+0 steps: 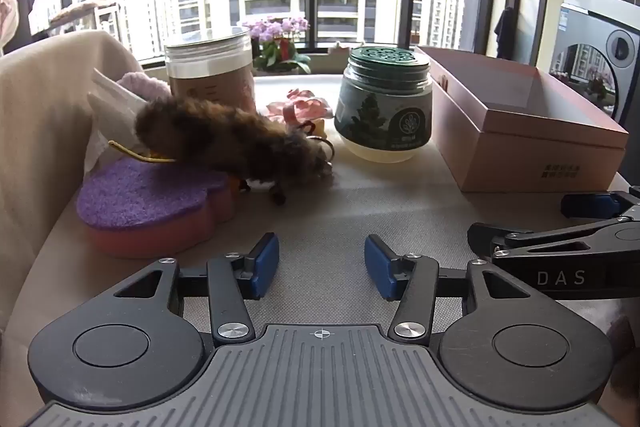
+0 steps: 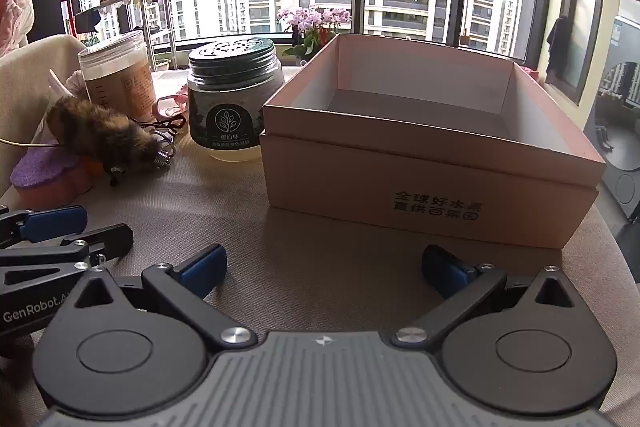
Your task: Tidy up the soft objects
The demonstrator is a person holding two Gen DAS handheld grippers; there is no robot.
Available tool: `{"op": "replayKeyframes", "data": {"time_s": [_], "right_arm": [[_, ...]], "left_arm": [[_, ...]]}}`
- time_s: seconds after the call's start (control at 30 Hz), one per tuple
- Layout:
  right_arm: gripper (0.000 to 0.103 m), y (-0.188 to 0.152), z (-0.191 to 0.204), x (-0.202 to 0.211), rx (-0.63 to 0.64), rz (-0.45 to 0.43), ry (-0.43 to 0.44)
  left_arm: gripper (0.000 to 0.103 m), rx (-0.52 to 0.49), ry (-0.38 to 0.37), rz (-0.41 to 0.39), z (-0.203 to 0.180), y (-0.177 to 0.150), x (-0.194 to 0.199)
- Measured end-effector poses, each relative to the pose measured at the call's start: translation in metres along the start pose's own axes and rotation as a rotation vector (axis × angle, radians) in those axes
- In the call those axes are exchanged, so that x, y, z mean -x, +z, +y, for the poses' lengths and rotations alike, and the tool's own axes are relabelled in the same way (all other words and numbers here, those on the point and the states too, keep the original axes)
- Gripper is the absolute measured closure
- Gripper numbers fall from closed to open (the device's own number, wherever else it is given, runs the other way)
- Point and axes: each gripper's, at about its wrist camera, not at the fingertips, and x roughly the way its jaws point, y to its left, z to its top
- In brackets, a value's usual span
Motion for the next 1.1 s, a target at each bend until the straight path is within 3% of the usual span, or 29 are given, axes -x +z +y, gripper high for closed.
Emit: {"op": "replayKeyframes", "data": {"time_s": [1.1], "right_arm": [[0.000, 0.0003, 0.0009, 0.0000, 0.011, 0.004, -0.009]], "left_arm": [[0.048, 0.003, -0.002, -0.001, 0.0001, 0.0000, 0.0001]]}}
